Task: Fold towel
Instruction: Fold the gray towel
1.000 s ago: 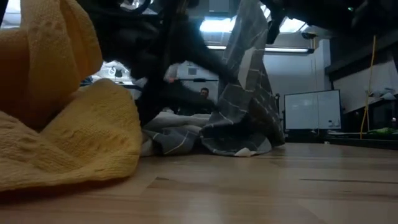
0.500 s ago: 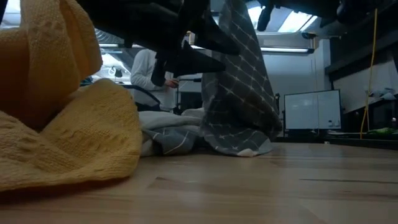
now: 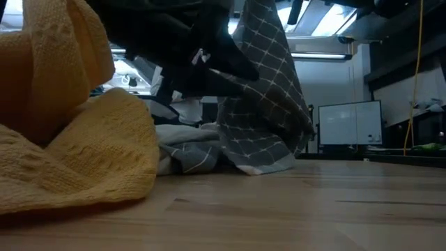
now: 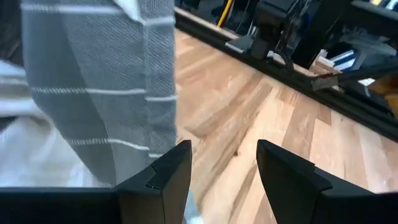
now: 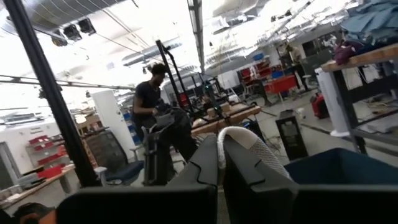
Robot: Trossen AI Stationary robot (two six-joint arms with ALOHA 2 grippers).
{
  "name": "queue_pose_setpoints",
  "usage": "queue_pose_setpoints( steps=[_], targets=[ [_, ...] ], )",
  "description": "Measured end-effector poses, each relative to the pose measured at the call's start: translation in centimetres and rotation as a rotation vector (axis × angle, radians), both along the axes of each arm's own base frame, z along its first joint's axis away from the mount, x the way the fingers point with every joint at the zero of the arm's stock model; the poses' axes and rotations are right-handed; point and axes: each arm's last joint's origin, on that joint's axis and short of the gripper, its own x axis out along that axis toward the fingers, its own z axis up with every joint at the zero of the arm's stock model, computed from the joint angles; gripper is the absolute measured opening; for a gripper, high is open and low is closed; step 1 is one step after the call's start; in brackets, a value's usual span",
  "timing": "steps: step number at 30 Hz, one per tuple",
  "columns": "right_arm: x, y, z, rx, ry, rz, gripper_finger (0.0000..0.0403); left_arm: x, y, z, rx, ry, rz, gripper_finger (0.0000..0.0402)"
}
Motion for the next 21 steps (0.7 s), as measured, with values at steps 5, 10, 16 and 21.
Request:
queue_pose_setpoints(
  steps=[5,10,16,21],
  targets=[
    [0.1,-0.1,-0.1,-0.016,0.036,-0.016,0.0006,-0.3,-0.8,0.1,-0.048,-0.03,-0.012,0.0172],
    [0.2,-0.1,-0.3,-0.011,0.059,-0.016,0.0006,-0.9,-1.5,1.3,0.01,-0.043,-0.02,0.0172],
    [0.2,-0.1,-0.3,-0.009,0.06,-0.022,0.0006,-1.8,-1.8,2.5,0.227,-0.003,0.107,0.0172],
    [0.2,-0.1,-0.3,-0.004,0.055,-0.037,0.0006,-2.0,-1.6,1.7,0.274,0.081,0.109,0.0172]
  ],
)
